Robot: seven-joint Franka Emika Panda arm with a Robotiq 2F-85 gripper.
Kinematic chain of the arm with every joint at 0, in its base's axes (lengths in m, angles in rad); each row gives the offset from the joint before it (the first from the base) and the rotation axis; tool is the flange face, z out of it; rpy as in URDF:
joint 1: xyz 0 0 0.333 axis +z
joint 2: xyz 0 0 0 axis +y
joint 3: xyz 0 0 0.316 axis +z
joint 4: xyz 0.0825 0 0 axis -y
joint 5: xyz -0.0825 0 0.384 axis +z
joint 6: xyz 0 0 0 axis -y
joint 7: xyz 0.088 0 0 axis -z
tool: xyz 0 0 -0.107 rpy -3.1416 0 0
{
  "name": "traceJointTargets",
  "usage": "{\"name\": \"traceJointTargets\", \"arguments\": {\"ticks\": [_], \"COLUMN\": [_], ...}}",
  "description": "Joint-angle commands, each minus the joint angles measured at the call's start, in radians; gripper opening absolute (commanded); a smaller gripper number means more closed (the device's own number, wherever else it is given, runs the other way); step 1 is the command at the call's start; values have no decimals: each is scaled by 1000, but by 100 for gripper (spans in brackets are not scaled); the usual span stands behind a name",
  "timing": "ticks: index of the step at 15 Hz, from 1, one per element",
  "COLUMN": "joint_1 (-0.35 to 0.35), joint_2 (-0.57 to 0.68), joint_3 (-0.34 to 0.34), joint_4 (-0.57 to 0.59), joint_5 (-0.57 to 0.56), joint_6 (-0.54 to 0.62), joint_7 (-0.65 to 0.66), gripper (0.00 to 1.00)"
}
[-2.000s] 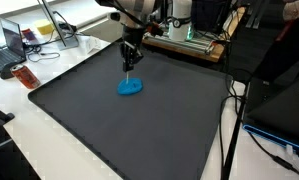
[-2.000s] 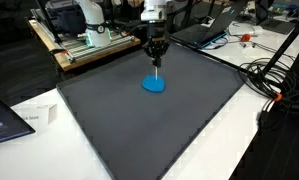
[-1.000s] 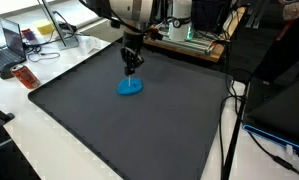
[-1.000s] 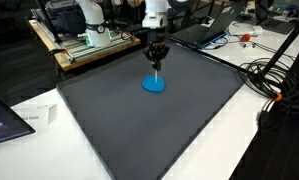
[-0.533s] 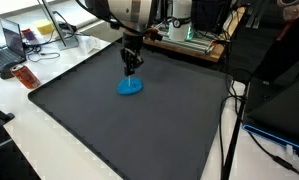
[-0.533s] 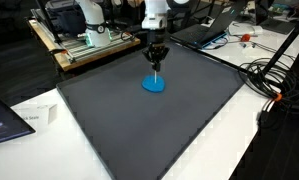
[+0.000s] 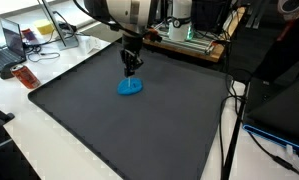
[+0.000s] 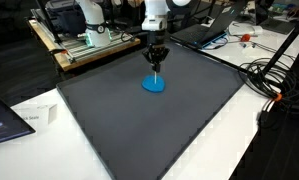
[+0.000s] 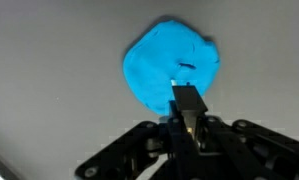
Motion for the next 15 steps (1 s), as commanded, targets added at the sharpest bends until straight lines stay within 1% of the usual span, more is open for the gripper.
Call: {"name": "traceJointTargets", "arguments": {"ticks": [1,10,15], "joint_1": [-5,3,-10], "joint_2": [52,97,50], "joint_3": [4,5,12], "joint_4": [54,92,69], "joint_5": [20,20,33], "joint_6": [23,59,59], "joint_7": [-37,-42,-45], "gripper": [3,3,3]}}
